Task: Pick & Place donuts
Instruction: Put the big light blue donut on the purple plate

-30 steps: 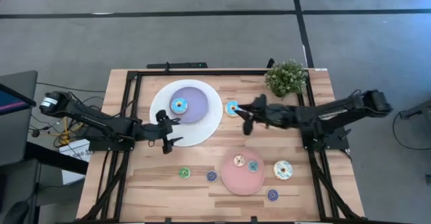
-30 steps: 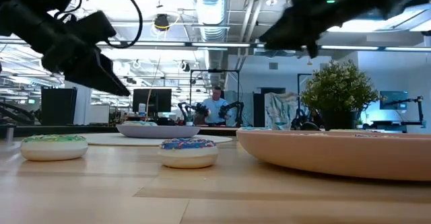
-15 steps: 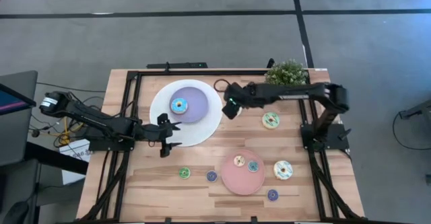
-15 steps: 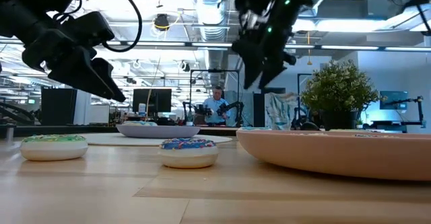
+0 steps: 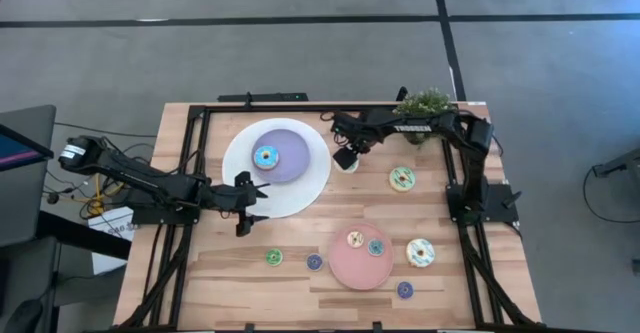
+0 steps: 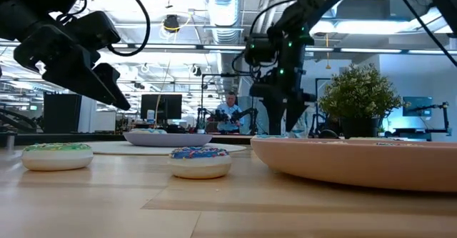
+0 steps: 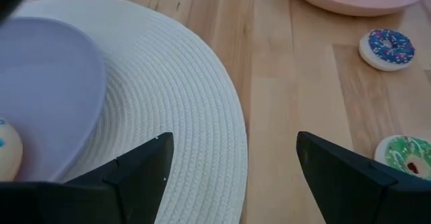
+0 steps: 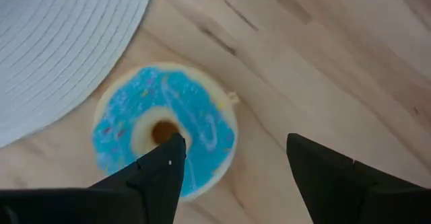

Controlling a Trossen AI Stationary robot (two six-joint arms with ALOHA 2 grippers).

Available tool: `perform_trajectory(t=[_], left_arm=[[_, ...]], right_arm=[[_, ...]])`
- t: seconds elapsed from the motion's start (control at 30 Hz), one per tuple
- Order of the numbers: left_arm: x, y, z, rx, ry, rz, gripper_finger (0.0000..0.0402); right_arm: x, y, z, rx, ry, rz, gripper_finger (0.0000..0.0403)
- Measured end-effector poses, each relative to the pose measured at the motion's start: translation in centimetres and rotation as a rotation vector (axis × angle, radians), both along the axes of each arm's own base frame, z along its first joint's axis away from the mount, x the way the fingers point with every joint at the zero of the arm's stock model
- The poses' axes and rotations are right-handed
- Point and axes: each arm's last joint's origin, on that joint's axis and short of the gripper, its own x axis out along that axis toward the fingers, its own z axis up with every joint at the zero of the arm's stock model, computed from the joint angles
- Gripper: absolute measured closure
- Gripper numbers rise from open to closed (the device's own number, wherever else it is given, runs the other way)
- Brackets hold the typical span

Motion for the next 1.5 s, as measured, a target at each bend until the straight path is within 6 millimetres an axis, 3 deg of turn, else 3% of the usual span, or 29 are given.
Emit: perform_trajectory(t=[0.17,1.13,1.37,1.5], left_arm=[[0.0,0.0,-0.1,-0.001,0.008,0.002,0.0093],[-0.1,0.0,-0.1,-0.004,0.011,0.003,0.0093],[-0.1,0.0,-0.1,-0.016,0.011,0.011,0.0093],[-0.1,-0.1,-0.1,-0.024,0.015,-0.001,0.0093]], right_arm=[[0.4,-0.8,-0.5,0.024,-0.055,-0.009,0.0154],[0.4,-0.2,-0.9,0.064,-0.047,-0.008,0.0154],[1.2,-0.2,-3.0,0.070,-0.033,-0.015,0.0154],[1.3,-0.2,-3.0,0.077,-0.042,-0.009,0.0154]])
